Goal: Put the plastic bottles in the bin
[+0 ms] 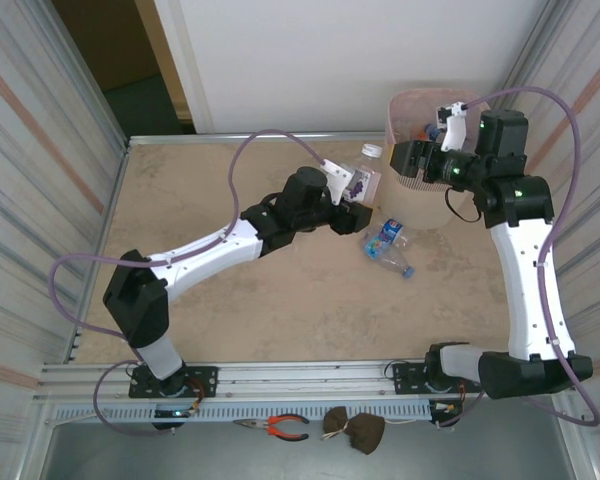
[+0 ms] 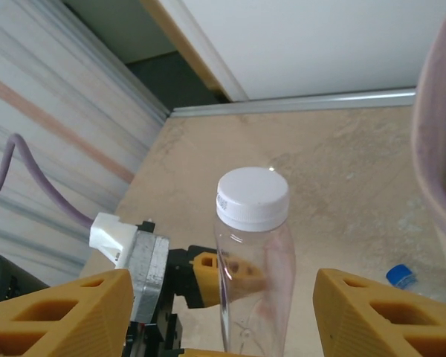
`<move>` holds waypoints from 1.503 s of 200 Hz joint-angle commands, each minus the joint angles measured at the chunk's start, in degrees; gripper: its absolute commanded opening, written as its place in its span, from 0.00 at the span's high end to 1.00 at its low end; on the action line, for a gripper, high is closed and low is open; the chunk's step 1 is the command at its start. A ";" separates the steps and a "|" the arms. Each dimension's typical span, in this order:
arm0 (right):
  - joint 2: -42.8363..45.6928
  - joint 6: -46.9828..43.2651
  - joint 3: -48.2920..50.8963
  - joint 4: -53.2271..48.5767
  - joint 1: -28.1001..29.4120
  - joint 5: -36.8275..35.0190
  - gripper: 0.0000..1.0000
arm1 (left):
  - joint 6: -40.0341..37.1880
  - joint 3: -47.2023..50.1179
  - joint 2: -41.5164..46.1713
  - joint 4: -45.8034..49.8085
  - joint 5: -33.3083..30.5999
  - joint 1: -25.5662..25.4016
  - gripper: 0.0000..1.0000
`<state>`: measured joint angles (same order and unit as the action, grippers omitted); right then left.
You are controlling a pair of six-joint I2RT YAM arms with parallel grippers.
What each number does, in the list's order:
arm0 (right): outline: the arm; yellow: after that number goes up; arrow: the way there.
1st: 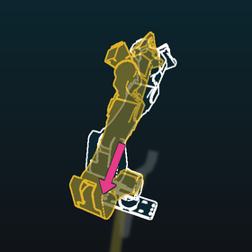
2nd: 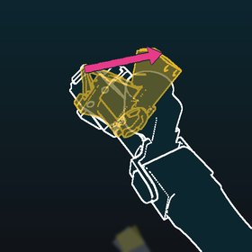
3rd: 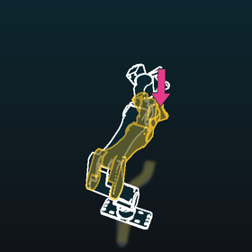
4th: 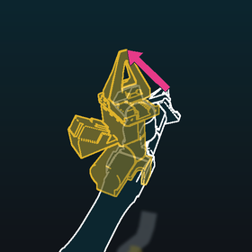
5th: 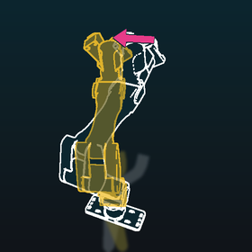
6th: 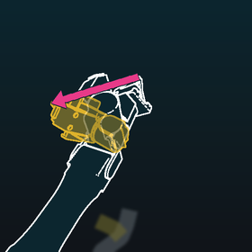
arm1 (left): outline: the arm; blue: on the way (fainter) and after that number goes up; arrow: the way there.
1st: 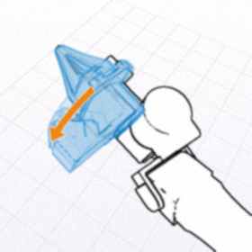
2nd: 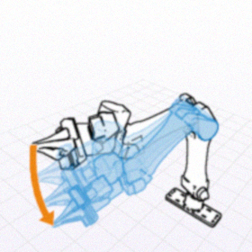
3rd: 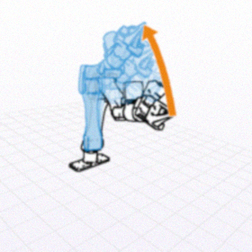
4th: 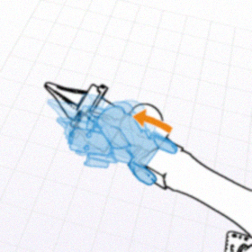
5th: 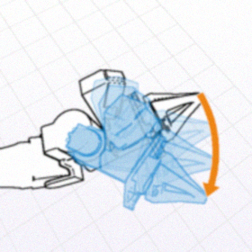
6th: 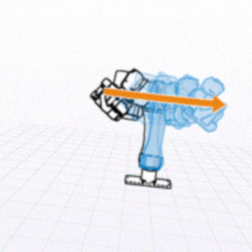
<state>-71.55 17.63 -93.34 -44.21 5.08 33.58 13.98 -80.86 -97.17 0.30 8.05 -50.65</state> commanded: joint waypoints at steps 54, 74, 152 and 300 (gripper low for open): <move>-4.70 -1.32 0.35 -2.75 1.59 2.03 0.33 | -3.61 -4.12 2.07 -4.69 6.25 -0.23 0.45; -6.02 -2.19 0.17 -3.55 2.19 3.13 0.34 | -3.95 -4.70 1.98 -4.22 6.45 -0.26 0.45; -7.67 -3.38 -1.42 -4.57 3.71 1.21 0.51 | -5.00 -6.07 1.87 -2.78 5.85 -0.16 0.42; -9.40 15.02 -6.43 16.55 -8.90 -5.80 0.70 | -3.43 0.67 12.07 -6.18 2.81 1.70 0.20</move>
<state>-78.78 23.86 -97.21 -36.10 -1.30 31.22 10.90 -81.82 -86.56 -4.82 12.01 -49.17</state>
